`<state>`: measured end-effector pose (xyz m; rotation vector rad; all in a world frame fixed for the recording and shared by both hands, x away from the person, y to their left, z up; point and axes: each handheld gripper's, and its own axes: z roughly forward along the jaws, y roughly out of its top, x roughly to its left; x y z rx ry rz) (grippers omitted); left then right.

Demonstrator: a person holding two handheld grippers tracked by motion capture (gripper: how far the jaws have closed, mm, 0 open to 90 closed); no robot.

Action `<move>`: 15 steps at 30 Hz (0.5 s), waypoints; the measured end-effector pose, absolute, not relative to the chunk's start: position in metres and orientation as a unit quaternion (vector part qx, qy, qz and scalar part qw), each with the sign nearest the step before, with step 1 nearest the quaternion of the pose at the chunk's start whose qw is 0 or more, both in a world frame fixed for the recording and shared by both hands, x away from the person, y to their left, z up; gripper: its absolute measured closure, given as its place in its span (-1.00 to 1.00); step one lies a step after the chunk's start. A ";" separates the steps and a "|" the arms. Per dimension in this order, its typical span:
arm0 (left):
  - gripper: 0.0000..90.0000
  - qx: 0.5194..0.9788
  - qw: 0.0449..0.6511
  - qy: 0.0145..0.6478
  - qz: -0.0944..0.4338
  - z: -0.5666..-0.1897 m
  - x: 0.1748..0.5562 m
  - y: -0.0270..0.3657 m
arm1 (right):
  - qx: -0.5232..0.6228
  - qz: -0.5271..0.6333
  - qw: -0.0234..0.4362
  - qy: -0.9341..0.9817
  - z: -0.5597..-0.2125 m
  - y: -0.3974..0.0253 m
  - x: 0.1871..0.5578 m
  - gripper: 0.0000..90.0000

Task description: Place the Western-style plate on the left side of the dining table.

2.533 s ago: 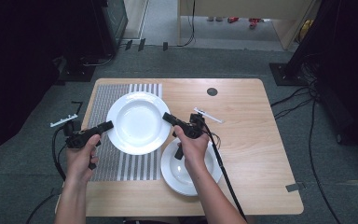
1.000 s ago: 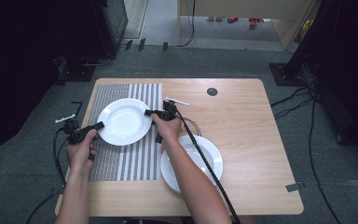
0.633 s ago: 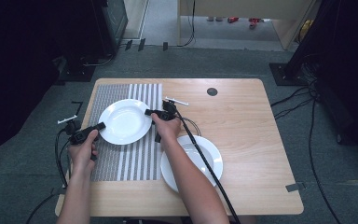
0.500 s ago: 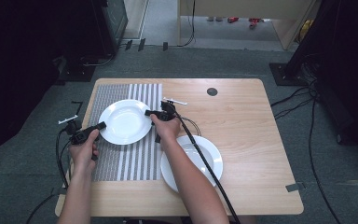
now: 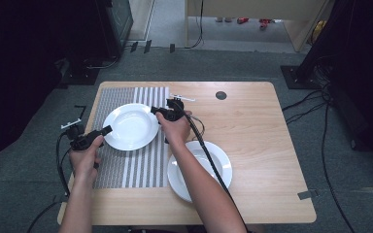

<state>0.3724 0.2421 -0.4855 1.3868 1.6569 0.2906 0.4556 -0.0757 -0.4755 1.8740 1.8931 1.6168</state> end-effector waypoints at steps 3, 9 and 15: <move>-0.64 0.571 0.463 0.666 0.128 -0.480 0.367 0.242 | 0.576 0.520 0.044 0.629 -0.462 -0.080 0.450 0.00; -0.69 0.576 0.472 0.654 0.133 -0.474 0.353 0.243 | 0.529 0.532 0.064 0.658 -0.444 -0.099 0.433 -0.28; -0.70 0.584 0.478 0.640 0.150 -0.470 0.337 0.243 | 0.521 0.532 0.067 0.664 -0.438 -0.120 0.415 -0.34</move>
